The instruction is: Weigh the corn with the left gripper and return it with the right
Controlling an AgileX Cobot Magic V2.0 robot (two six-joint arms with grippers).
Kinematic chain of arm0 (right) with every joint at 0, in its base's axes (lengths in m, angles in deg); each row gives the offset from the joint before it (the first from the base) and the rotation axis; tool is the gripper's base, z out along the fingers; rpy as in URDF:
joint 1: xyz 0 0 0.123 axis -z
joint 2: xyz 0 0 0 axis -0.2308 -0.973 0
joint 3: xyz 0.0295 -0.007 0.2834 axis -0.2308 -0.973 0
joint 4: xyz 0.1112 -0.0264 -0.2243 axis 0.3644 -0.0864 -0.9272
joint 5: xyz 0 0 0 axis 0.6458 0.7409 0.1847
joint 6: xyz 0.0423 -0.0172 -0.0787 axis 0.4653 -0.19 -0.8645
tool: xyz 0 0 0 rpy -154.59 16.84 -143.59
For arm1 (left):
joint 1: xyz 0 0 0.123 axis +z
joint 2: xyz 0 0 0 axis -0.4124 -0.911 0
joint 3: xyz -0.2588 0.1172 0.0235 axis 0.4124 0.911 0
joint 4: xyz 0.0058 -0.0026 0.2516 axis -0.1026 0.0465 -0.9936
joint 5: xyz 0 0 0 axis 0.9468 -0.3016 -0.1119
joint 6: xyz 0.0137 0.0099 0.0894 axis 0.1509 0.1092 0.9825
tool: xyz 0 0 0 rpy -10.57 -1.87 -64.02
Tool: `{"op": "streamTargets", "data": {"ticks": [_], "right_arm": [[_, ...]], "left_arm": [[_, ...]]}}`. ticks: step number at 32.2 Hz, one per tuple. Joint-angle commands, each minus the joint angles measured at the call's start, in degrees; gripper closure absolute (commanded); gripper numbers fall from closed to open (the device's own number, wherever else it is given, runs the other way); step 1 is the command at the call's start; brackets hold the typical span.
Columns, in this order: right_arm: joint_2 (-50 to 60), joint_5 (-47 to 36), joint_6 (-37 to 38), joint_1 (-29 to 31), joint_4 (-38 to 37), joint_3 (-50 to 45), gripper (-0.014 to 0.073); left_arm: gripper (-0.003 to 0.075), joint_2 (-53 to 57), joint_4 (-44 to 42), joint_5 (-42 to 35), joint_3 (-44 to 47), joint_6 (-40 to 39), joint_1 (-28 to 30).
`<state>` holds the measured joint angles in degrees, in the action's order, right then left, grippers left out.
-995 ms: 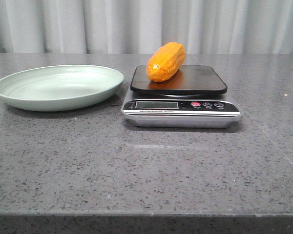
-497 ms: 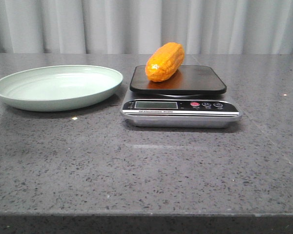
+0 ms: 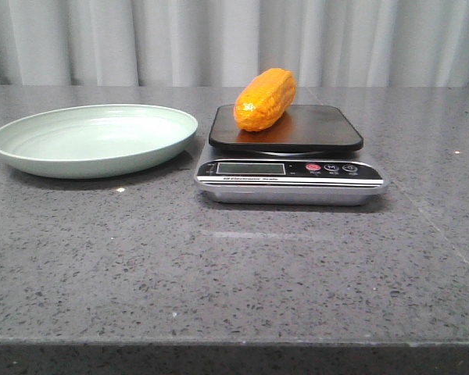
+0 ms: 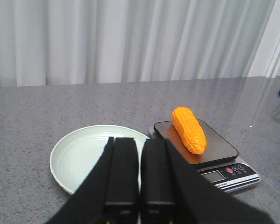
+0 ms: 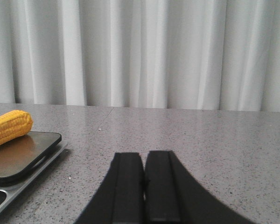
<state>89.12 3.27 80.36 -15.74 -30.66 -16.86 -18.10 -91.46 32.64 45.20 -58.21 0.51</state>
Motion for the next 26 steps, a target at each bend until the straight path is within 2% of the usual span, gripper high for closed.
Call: {"op": "streamTargets", "data": {"ticks": [1,7,11,13,17,23,26], "right_arm": [[0.73,-4.67,-0.14,0.20,0.14,0.44,0.0442],[0.73,-5.11,-0.14,0.20,0.14,0.44,0.0442],[0.73,-12.18,0.10,0.20,0.22,0.50,0.0442],[0.63,-12.56,0.56,0.20,0.22,2.04,0.0442],[-2.68,-2.74,0.68,0.20,0.16,10.06,0.0442],[-16.22,12.51,0.68,0.20,0.53,24.04,0.0442],[-22.70,15.02,0.68,0.20,0.53,27.63,0.0442]], "left_arm": [[0.0594,4.90,-2.35,-5.36,1.71,0.29,0.17],[0.0594,13.02,-4.35,-6.96,6.57,0.29,0.17],[0.0594,14.65,-4.45,-9.06,7.56,0.29,0.17],[0.0594,14.65,-5.13,-9.45,7.95,0.29,0.17],[0.0594,14.65,-5.13,-9.71,7.96,0.29,0.17],[0.0594,14.26,-5.25,-9.71,8.15,0.29,0.17],[0.0594,14.26,-5.25,-9.84,8.32,0.29,0.17]]}}
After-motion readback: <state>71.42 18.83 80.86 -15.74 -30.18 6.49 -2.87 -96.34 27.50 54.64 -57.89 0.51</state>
